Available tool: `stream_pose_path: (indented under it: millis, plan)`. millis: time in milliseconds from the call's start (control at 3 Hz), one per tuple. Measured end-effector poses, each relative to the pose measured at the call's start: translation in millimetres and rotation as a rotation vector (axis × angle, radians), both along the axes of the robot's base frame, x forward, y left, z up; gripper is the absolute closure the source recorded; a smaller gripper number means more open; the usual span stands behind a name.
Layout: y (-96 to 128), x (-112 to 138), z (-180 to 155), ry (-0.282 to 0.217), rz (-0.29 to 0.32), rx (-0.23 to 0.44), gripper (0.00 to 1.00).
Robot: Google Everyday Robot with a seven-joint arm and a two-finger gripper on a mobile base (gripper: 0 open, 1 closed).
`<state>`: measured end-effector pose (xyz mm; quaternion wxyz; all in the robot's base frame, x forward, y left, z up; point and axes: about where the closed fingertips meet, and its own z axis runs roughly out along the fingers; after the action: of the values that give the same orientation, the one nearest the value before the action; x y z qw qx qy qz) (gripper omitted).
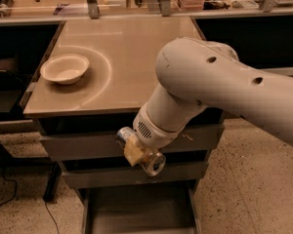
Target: Place redbull can into bottom drawer
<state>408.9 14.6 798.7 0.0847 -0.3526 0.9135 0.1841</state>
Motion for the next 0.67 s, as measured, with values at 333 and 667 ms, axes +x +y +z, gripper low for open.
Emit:
stream_pose_path:
  millis: [333,667]
  plan:
    - [2,-5,-8,0.014,-0.003,0.012,1.00]
    - [-2,-23,-62,0.107,-0.059,0.066,1.00]
